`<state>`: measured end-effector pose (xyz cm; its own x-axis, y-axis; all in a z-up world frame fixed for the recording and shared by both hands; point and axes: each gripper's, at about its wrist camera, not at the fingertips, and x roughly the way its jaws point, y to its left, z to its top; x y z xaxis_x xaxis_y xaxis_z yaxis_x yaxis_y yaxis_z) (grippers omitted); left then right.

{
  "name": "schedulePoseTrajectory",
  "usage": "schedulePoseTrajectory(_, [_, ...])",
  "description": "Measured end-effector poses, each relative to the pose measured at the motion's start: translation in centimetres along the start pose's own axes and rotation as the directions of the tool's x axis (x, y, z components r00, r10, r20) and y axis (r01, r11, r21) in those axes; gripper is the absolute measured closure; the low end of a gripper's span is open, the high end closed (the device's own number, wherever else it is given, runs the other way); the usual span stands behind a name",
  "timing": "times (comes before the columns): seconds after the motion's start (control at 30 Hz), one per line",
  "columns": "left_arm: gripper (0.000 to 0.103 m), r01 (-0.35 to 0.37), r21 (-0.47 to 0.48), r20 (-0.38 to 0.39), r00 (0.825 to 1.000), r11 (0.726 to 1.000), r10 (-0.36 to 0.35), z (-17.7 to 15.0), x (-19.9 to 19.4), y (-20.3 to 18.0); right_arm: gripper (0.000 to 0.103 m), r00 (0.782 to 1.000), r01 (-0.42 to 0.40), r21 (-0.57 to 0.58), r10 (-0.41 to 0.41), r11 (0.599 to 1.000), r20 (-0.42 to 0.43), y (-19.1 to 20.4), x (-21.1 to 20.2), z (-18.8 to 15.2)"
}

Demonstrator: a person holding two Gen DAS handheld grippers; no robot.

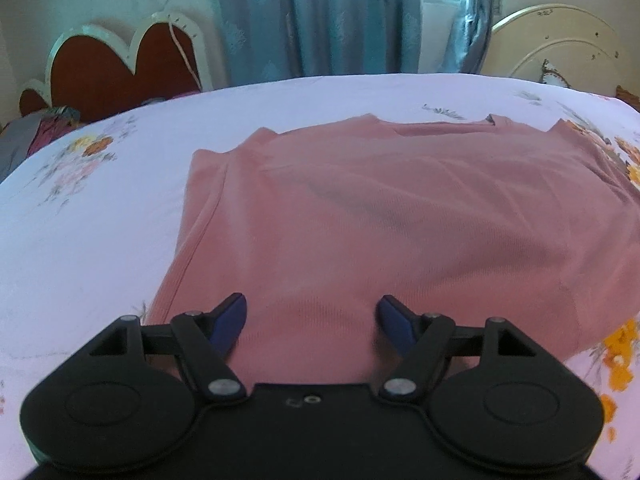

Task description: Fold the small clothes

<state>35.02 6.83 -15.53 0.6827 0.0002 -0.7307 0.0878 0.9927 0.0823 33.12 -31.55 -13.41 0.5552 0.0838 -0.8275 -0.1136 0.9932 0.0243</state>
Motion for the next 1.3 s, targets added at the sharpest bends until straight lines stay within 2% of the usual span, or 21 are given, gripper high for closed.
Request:
schedulePoseTrajectory(0.13, [0.029,0.014,-0.06,-0.033,0.999,0.998,-0.016,0.5,-0.6,-0.2,0.067,0.991,-0.083,0.046,0.078,0.995,0.105,0.8,-2.2,1.3])
schedulePoseTrajectory(0.4, [0.023,-0.009,-0.055,-0.041,0.999,0.998,0.007,0.2,-1.4,-0.8,0.067,0.971,-0.206,-0.002,0.204,0.979,0.127,7.5,-1.8,3.2])
schedulePoseTrajectory(0.5, [0.023,-0.014,-0.068,-0.065,0.998,0.998,0.01,-0.1,-1.0,-0.6,0.067,0.971,-0.211,-0.038,0.214,0.977,0.108,9.8,-0.7,3.2])
schedulePoseTrajectory(0.63, [0.022,0.0,-0.074,-0.082,0.997,0.997,-0.006,-0.5,-0.5,-0.3,0.067,0.986,-0.159,-0.047,0.161,0.986,0.039,10.2,1.9,2.1])
schedulePoseTrajectory(0.73, [0.021,0.019,-0.078,-0.086,0.996,0.997,-0.026,-0.5,-0.6,0.0,0.067,0.989,-0.14,-0.092,0.144,0.986,0.036,10.4,1.5,1.2])
schedulePoseTrajectory(0.83, [0.021,0.057,-0.146,-0.095,0.993,0.988,-0.071,-0.6,-1.6,1.2,0.067,0.991,-0.127,-0.105,0.13,0.986,0.027,10.8,0.7,1.3])
schedulePoseTrajectory(0.93, [0.019,0.1,-0.244,-0.107,0.986,0.965,-0.129,-1.3,-2.8,2.7,0.067,0.982,-0.173,-0.038,0.176,0.984,0.075,10.6,-0.6,2.0])
schedulePoseTrajectory(1.0, [0.014,0.126,-0.335,-0.117,0.978,0.934,-0.174,-2.1,-3.5,3.9,0.067,0.973,-0.204,-0.007,0.204,0.979,0.109,10.9,-1.2,2.7])
schedulePoseTrajectory(1.13, [0.013,0.166,-0.509,-0.107,0.961,0.845,-0.253,-4.0,-4.1,5.8,0.067,0.968,-0.218,-0.013,0.218,0.976,0.128,12.4,-1.3,4.0])
schedulePoseTrajectory(1.3, [0.009,0.242,-0.627,0.004,0.952,0.74,-0.307,-5.0,-2.9,6.9,0.066,0.967,-0.227,-0.014,0.227,0.974,0.113,14.0,-0.4,4.3])
